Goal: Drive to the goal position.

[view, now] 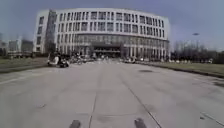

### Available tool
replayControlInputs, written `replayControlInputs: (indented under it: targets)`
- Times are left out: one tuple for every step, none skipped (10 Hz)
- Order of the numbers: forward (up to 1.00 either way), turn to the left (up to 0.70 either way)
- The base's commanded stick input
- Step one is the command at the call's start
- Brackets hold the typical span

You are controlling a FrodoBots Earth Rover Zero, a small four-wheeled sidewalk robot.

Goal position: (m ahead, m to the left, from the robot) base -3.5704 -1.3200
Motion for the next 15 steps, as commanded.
replayControlInputs:
  targets:
    - [0.85,0.01]
    - [0.85,0.01]
    - [0.85,0.01]
    - [0.85,0.01]
    - [0.85,0.01]
    - [0.85,0.01]
    - [0.85,0.01]
    - [0.85,0.01]
    - [0.85,0.01]
    - [0.85,0.01]
    - [0.85,0.01]
    - [0.85,0.01]
    - [0.85,0.01]
    - [0.85,0.01]
    - [0.85,0.01]
